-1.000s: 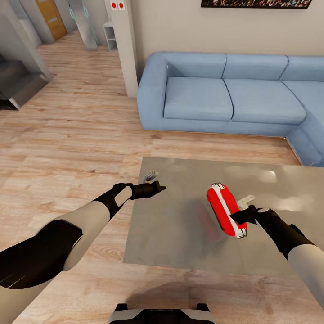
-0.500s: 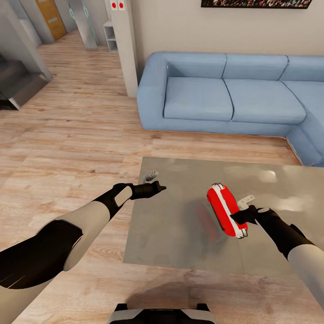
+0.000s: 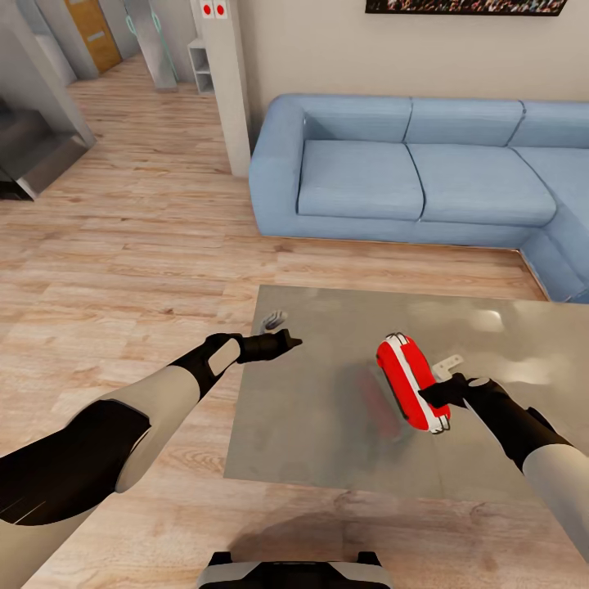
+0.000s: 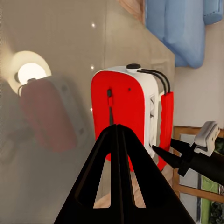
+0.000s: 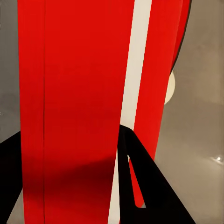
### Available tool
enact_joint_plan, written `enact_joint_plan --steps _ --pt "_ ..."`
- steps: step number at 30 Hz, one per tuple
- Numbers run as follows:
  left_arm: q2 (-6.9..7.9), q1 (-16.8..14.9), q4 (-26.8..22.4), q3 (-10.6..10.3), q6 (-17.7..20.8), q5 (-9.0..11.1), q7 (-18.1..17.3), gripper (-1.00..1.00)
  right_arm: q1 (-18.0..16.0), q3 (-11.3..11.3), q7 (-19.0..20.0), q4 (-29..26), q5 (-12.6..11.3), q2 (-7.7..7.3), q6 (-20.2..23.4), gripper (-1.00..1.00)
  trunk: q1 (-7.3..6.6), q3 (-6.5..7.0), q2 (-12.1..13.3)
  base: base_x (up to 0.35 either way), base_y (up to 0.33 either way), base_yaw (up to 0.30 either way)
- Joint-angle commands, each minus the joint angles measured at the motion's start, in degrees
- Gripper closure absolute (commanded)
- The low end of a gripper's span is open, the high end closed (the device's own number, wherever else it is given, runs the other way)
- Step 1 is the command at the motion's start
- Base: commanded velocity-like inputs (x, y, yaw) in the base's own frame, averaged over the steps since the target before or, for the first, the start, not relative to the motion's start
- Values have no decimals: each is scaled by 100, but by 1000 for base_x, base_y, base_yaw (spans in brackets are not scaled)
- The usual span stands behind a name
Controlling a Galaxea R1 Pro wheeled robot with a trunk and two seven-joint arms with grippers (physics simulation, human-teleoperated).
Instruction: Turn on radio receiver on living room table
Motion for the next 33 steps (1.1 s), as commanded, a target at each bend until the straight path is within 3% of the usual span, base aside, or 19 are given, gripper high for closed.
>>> enact_joint_plan --steps 1,14,27,33 --pt "0 0 15 1 -5 -1 0 100 -1 0 -4 -3 0 0 0 100 0 0 -1 0 0 0" --pt "15 0 145 1 -22 -8 -59 100 -1 4 -14 -4 8 -7 4 100 0 0 -1 0 0 0" --pt "-5 -1 147 -1 -5 -7 -61 100 -3 5 -319 20 0 1 -2 100 0 0 -1 0 0 0" --pt "-3 0 155 1 -7 0 -63 100 -5 17 -330 297 6 202 -55 100 0 0 -1 0 0 0"
